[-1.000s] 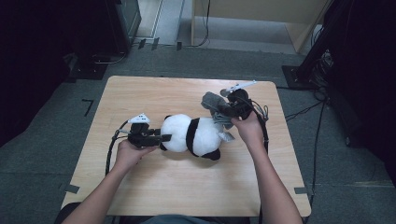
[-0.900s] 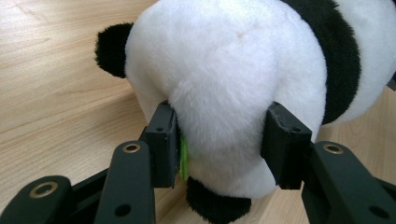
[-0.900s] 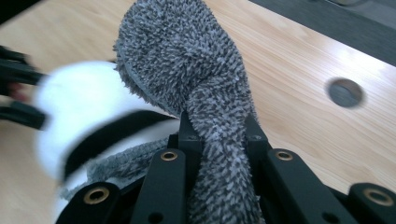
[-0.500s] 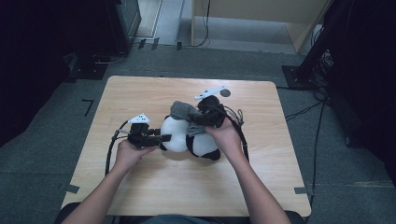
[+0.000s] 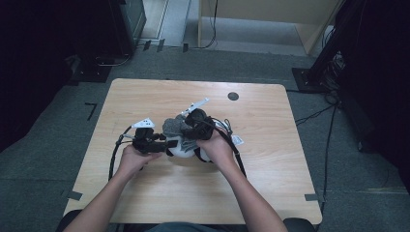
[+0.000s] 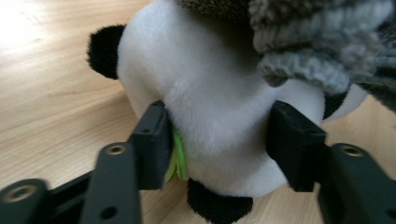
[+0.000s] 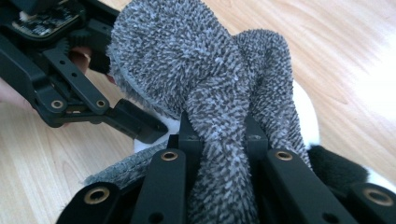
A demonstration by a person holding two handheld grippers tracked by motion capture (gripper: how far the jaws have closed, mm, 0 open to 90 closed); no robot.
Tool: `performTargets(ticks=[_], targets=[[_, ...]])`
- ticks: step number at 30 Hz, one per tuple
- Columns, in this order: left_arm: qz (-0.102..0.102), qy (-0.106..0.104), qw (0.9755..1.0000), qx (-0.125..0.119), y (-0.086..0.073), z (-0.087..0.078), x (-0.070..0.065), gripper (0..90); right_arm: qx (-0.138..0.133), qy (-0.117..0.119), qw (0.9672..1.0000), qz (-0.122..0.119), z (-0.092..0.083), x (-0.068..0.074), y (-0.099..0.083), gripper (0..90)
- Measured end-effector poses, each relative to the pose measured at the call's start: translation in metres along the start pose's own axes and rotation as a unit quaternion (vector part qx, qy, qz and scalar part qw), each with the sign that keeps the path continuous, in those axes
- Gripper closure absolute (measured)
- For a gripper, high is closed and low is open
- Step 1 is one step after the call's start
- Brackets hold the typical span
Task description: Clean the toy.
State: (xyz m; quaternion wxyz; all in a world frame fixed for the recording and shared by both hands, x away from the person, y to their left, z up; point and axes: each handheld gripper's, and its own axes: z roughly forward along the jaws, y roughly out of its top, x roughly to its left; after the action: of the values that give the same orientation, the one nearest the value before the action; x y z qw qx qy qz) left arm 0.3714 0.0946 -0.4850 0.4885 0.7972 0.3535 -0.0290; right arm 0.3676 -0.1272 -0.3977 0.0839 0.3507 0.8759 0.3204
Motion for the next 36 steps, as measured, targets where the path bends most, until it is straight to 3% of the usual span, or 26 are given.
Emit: performTargets(ticks=[4, 8, 12, 17, 19, 21, 24, 30, 33, 36], targets=[[0.017, -0.005, 0.9998, -0.004, -0.001, 0.004, 0.002, 29.6, 0.004, 0.007, 1.0, 0.004, 0.004, -0.002, -0.001, 78.1], [0.014, -0.015, 0.9997, -0.012, -0.003, 0.008, 0.005, 23.9, 0.001, 0.017, 0.9997, 0.017, 0.006, -0.009, -0.003, 78.3], [0.061, -0.023, 0.9979, 0.0, -0.009, 0.015, 0.005, 16.3, -0.004, 0.033, 0.999, 0.029, 0.008, -0.014, -0.004, 78.4], [0.05, -0.03, 0.9983, -0.001, -0.011, 0.018, 0.005, 13.0, -0.004, 0.028, 0.9992, 0.029, 0.009, -0.014, -0.004, 78.5], [0.032, -0.03, 0.9989, 0.012, -0.012, 0.026, 0.005, 6.3, -0.005, 0.03, 0.9991, 0.031, 0.01, -0.015, -0.004, 78.6], [0.038, -0.016, 0.9986, 0.032, -0.016, 0.036, 0.0, 2.3, -0.005, 0.032, 0.999, 0.031, 0.011, -0.014, -0.005, 78.7], [0.045, -0.002, 0.9989, 0.012, -0.019, 0.032, -0.003, 9.3, -0.002, 0.024, 0.9994, 0.024, 0.011, -0.011, -0.004, 78.6], [0.04, 0.004, 0.9991, -0.013, -0.016, 0.024, -0.007, 28.5, -0.021, 0.018, 0.9988, 0.041, -0.001, -0.014, 0.0, 78.4], [0.05, 0.011, 0.9985, -0.017, -0.016, 0.024, -0.011, 30.9, -0.041, 0.012, 0.9983, 0.041, -0.008, -0.011, 0.009, 78.1], [0.042, 0.013, 0.9989, -0.017, -0.015, 0.023, -0.012, 31.8, -0.032, 0.007, 0.9991, 0.027, 0.0, -0.003, 0.016, 77.5]])
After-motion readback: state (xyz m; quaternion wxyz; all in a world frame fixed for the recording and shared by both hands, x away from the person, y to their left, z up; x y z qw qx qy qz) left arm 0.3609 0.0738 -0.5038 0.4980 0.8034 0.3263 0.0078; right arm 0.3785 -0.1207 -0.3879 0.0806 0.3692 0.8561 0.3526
